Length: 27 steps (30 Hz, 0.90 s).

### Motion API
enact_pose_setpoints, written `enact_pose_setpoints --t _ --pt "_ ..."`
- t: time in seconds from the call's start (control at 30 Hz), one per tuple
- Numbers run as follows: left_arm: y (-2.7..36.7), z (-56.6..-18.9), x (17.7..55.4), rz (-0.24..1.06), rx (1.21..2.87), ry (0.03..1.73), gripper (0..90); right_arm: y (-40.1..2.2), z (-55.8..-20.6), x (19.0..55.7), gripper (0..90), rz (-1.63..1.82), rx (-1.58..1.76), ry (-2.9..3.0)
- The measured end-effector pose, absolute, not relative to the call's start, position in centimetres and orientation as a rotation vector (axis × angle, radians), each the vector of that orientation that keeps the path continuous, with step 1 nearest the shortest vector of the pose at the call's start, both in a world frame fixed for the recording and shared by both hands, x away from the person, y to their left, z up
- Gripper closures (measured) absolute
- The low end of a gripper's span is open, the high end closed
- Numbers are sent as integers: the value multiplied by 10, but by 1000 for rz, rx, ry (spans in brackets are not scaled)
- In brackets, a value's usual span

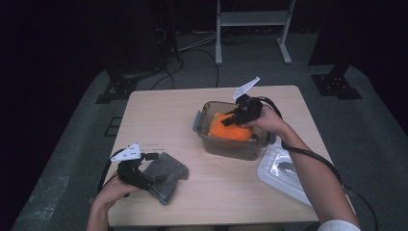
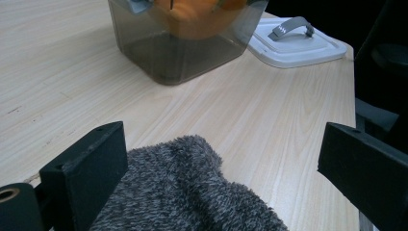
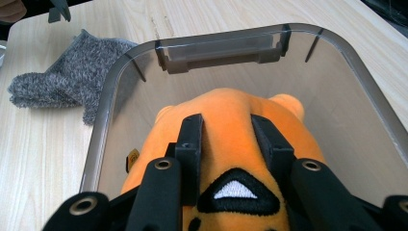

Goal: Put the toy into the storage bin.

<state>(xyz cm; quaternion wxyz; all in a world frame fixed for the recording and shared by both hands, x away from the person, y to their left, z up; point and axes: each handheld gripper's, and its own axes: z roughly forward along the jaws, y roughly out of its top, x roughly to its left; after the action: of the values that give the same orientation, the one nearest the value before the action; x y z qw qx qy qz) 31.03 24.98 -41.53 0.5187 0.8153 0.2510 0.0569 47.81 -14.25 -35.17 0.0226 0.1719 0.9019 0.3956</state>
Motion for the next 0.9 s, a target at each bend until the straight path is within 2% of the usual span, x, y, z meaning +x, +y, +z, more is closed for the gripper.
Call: enact_pose_setpoints --t 0.27,0.73,0.9 --pt "251 -415 310 138 1955 602 24 -137 -356 481 663 1202 534 2813" --pt "250 -415 310 136 1959 596 24 -134 -356 481 539 1142 542 2856" --pt "249 -415 310 135 1961 596 24 -134 -358 480 527 1110 528 2870"
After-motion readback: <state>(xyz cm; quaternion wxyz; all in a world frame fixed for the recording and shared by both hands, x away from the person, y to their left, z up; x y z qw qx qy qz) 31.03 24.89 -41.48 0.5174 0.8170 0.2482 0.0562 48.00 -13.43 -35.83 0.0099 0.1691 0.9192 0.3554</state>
